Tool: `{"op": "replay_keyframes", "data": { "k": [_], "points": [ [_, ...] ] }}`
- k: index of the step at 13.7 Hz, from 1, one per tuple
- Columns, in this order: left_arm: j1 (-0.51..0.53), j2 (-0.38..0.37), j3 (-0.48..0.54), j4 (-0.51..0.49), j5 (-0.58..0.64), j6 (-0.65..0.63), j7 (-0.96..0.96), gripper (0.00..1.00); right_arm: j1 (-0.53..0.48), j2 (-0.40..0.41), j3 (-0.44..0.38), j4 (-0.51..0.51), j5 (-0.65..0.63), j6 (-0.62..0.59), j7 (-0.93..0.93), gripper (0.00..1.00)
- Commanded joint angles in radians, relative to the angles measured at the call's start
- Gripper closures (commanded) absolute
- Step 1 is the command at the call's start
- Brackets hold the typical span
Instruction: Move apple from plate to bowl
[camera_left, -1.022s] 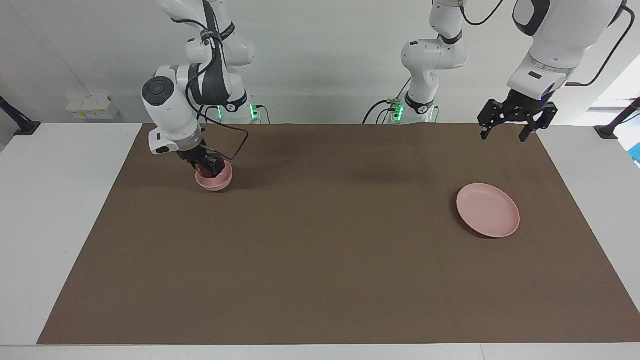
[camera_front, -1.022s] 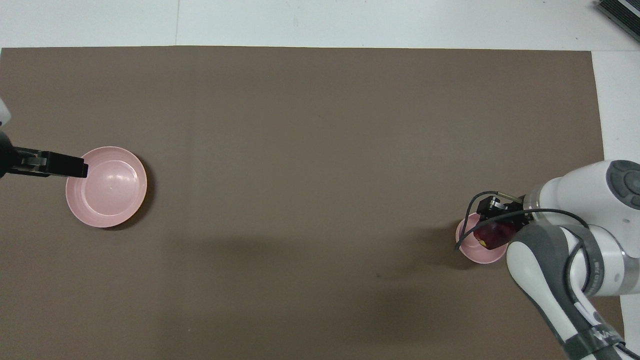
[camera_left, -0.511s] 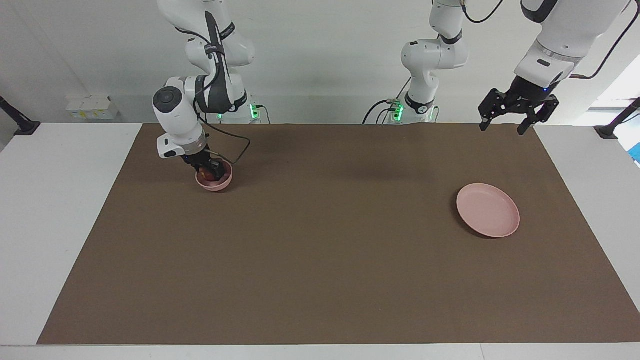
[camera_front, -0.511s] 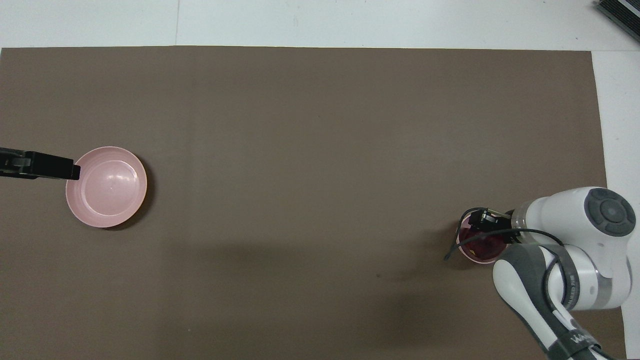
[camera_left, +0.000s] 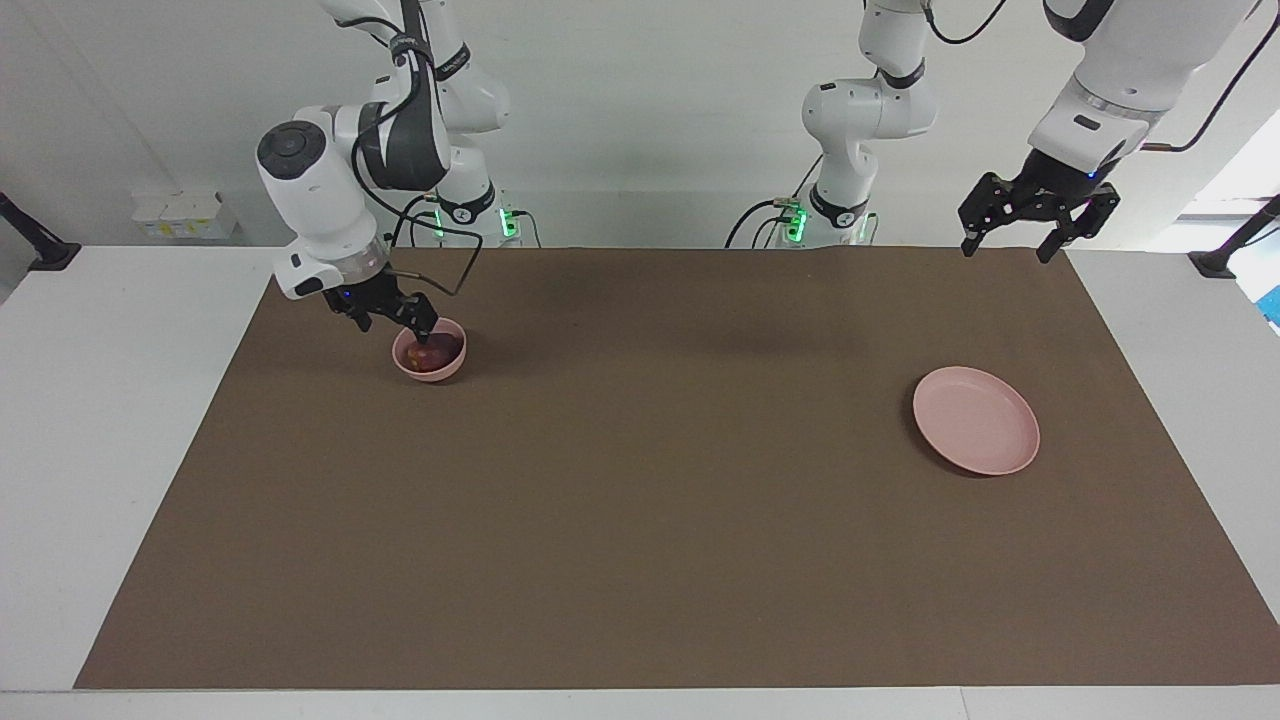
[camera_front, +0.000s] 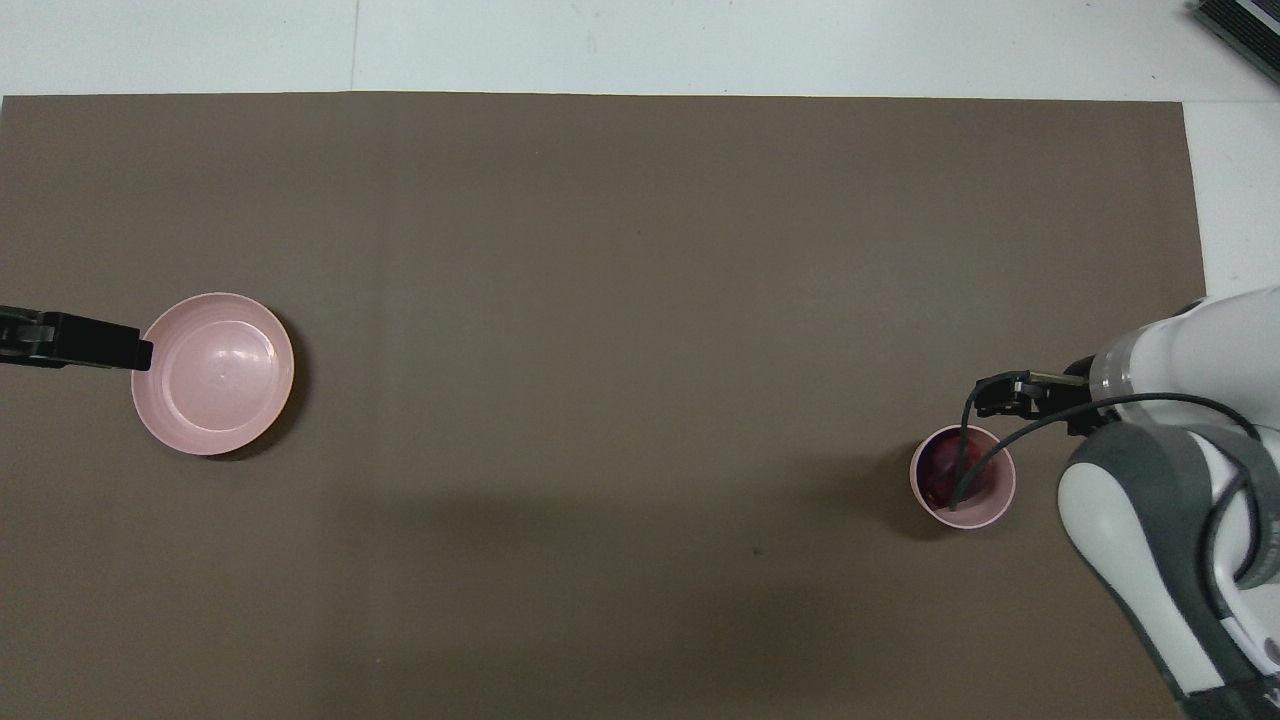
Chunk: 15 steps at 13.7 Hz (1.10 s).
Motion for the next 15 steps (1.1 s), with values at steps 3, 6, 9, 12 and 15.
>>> {"op": "replay_keyframes", "data": {
  "k": [3,6,9,12,15],
  "points": [
    [0.007,-0.005,-0.003,0.013,0.016,-0.027,0.003,0.0,-0.018,0.077,0.004,0.276,-0.035,-0.155,-0.181,0.0],
    [0.007,-0.002,-0.003,0.019,0.016,-0.023,0.004,0.0,-0.017,0.083,0.002,0.385,-0.039,-0.235,-0.181,0.0],
    [0.004,-0.005,-0.008,0.035,0.016,-0.027,0.006,0.0,-0.021,0.084,0.001,0.52,-0.036,-0.399,-0.178,0.0],
    [0.004,-0.011,-0.008,0.03,0.014,-0.03,0.0,0.0,-0.024,0.083,0.002,0.545,-0.026,-0.454,-0.172,0.0],
    [0.008,-0.014,-0.002,0.029,0.016,-0.03,0.001,0.0,-0.015,0.074,0.008,0.545,-0.016,-0.464,-0.172,0.0]
  ]
}}
